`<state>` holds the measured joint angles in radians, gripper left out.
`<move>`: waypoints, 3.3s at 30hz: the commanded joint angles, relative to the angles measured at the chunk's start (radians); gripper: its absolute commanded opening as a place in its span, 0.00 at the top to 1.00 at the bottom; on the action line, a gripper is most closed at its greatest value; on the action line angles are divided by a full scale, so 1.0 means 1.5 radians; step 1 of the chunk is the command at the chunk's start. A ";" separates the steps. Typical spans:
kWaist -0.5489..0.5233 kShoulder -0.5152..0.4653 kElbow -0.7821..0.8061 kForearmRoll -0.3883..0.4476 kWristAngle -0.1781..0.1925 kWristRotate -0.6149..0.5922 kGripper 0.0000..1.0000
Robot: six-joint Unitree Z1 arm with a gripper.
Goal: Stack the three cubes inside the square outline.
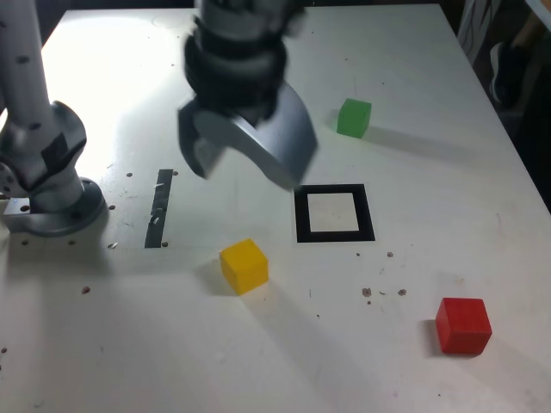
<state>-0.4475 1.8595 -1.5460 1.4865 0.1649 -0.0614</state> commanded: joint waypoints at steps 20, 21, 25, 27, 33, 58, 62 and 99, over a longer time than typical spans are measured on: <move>0.033 0.268 -0.602 0.074 -0.018 -0.029 0.06; 0.033 0.273 -0.611 0.077 -0.021 -0.034 0.06; 0.026 0.307 -0.655 0.090 -0.058 -0.060 0.06; 0.018 0.332 -0.684 0.095 -0.082 -0.077 0.06; 0.007 0.380 -0.710 0.100 -0.117 -0.130 0.06; 0.007 0.461 -0.638 0.098 -0.117 -0.211 0.14; 0.007 0.468 -0.642 0.098 -0.115 -0.213 0.19; 0.021 0.375 -0.603 0.099 -0.044 -0.157 0.87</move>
<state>-0.4296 2.4827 -2.4857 1.6217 0.0931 -0.3155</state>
